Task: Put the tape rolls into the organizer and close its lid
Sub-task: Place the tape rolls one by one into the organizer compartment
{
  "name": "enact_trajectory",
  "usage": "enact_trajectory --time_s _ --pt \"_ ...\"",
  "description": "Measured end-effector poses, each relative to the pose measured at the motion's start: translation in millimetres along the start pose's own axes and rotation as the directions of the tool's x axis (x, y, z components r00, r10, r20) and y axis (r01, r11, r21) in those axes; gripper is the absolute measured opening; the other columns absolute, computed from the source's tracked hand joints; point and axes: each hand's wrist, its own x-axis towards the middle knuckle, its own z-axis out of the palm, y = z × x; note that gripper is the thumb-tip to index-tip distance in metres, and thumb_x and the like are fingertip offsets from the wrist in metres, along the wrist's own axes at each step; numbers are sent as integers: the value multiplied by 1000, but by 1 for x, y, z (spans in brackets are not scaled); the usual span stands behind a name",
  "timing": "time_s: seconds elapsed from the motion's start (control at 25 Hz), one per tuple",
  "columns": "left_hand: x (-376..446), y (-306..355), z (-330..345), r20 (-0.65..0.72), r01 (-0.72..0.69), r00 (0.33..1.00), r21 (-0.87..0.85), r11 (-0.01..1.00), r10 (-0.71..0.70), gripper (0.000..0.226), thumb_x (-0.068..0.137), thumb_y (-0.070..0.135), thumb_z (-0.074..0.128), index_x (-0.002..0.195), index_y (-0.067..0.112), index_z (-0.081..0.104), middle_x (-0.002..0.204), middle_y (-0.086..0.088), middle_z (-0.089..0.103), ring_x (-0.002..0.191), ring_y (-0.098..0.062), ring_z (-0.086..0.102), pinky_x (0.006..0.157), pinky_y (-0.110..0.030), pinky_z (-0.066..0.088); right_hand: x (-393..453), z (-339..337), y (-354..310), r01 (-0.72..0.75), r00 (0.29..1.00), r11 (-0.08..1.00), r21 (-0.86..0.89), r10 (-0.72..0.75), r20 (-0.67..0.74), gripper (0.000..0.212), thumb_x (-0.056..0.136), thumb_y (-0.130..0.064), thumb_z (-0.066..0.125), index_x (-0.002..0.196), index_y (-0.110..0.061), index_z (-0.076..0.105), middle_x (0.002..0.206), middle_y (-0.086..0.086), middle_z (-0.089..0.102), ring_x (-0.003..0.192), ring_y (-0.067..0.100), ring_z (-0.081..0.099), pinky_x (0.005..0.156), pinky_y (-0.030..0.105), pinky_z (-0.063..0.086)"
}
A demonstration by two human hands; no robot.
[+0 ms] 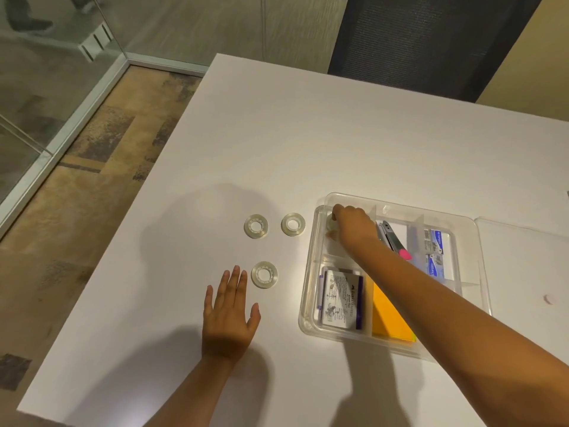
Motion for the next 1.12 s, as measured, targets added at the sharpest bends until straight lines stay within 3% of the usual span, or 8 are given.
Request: enact_trajectory --time_s 0.12,0.24,0.32,0.4,0.52,0.68,0.92,1.12 --pt "0 0 0 2 6 1000 14 1000 -6 61 87 44 30 140 14 31 148 -7 34 138 -24 26 114 -38 4 -6 -5 1 -33 999 996 81 36 -39 39 85 -23 64 116 -3 50 112 19 60 104 36 56 79 40 49" --pt "0 1 -1 1 10 1000 18 1000 -10 60 87 41 30 140 13 31 148 -7 33 138 -24 27 115 -37 4 -23 -11 -11 62 931 963 263 40 -364 29 87 -17 60 113 -5 53 111 18 61 104 34 54 76 41 49" --pt "0 2 -3 -4 11 1000 17 1000 -10 59 87 39 30 140 12 32 148 -7 34 138 -24 27 115 -38 6 -40 -7 -32 215 881 918 333 -35 -471 27 86 -16 61 111 -8 55 113 14 59 107 31 51 78 40 47" --pt "0 3 -4 -2 13 1000 14 1000 -13 58 87 38 30 139 12 33 147 -8 37 137 -24 29 114 -39 10 -57 9 -57 358 886 880 312 -215 -411 30 86 -18 60 115 -9 55 118 13 58 110 30 50 79 37 47" --pt "2 4 -7 23 20 1000 20 1000 -20 59 87 40 26 137 10 37 145 -9 41 135 -26 34 113 -41 14 -74 45 -84 481 877 853 202 -465 -122 47 87 -12 58 132 -12 45 135 14 48 121 31 46 88 41 47" --pt "5 6 -12 75 30 997 57 998 -35 69 89 48 6 134 9 41 141 -11 45 131 -30 40 109 -50 28 -79 77 -89 514 853 857 39 -516 78 67 87 -4 56 145 -18 24 154 16 23 138 36 27 115 43 25" --pt "6 8 -15 99 48 994 32 998 -51 75 88 52 1 134 9 42 140 -13 46 130 -31 41 105 -53 31 -80 71 -88 519 854 849 98 -519 -29 53 87 -1 55 136 -14 42 135 16 45 121 33 45 93 42 48" --pt "5 6 -11 101 52 993 14 999 -53 64 88 46 14 137 11 37 144 -10 42 133 -29 37 108 -48 26 -76 24 -58 417 902 785 459 -294 -315 56 80 -14 65 134 -16 47 131 11 51 119 27 49 91 29 42"
